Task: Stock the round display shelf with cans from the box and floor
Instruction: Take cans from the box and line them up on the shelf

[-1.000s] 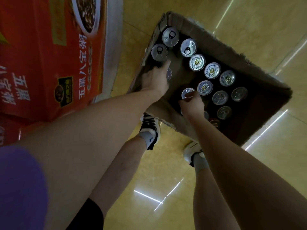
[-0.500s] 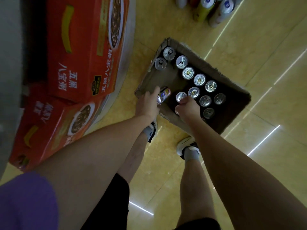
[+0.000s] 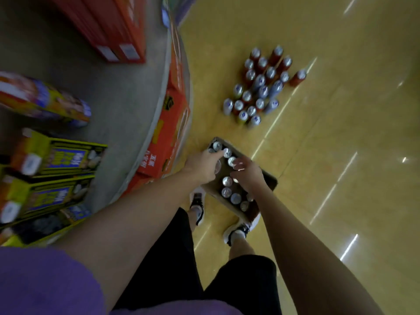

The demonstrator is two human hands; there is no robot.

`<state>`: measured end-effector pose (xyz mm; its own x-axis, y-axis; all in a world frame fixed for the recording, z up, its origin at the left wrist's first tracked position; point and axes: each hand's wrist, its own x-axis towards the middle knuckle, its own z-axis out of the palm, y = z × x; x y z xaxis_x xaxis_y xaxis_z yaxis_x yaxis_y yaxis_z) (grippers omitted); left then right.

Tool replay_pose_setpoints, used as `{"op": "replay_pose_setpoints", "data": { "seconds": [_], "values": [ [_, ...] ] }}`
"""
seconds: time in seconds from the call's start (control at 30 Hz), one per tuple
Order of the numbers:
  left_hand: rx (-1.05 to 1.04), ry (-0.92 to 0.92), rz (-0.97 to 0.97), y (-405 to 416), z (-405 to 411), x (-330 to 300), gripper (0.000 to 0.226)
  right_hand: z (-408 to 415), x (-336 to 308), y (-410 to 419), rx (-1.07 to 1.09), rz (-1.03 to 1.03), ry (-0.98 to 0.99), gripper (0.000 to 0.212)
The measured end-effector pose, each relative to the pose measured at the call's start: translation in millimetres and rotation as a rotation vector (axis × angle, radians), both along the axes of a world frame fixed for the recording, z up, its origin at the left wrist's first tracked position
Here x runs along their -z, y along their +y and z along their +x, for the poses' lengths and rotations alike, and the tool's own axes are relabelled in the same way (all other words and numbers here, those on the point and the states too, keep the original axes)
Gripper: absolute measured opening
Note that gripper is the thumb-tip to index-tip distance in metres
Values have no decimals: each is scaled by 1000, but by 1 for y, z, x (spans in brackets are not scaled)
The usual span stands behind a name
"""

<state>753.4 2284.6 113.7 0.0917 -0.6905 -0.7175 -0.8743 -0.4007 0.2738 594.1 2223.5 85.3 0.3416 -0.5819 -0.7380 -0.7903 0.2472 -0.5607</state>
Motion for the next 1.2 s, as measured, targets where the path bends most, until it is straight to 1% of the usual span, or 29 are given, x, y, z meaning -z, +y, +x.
{"op": "replay_pose_setpoints", "data": {
  "seconds": [0.1, 0.17, 0.27, 0.37, 0.47, 0.63, 0.7, 0.77, 0.8, 0.9, 1.0, 1.1, 1.2],
  "values": [
    [80, -32, -76, -31, 16, -82, 68, 17, -67, -22, -15, -99, -52, 30],
    [81, -30, -138, -51, 27, -129, 69, 31, -106, -37, -69, -159, -84, 34],
    [73, -10, -258, -74, 44, -200, 59, 50, -172, -60, -141, -247, -119, 47],
    [17, -56, -388, -96, 56, -272, 53, 67, -238, -84, -137, -340, -172, 40],
    [2, -111, -492, -112, 63, -340, 49, 75, -297, -104, -144, -407, -254, 44],
    [-43, -123, -635, -125, 63, -430, 47, 83, -374, -129, -252, -508, -359, 55],
    [-89, -123, -739, -124, 60, -462, 48, 87, -403, -132, -314, -544, -384, 60],
    [-147, -144, -840, -118, 57, -491, 53, 89, -428, -131, -354, -526, -440, 71],
    [-175, -178, -881, -112, 55, -504, 55, 92, -438, -130, -369, -518, -470, 73],
    [-266, -335, -974, -89, 51, -536, 57, 100, -468, -115, -423, -466, -605, 61],
    [-355, -442, -1016, -52, 47, -561, 62, 115, -489, -87, -509, -388, -700, 70],
    [-490, -603, -977, -2, 45, -581, 61, 133, -502, -47, -592, -358, -762, 74],
    [-636, -783, -909, 54, 47, -595, 60, 154, -506, 3, -644, -353, -820, 63]
  ]
}}
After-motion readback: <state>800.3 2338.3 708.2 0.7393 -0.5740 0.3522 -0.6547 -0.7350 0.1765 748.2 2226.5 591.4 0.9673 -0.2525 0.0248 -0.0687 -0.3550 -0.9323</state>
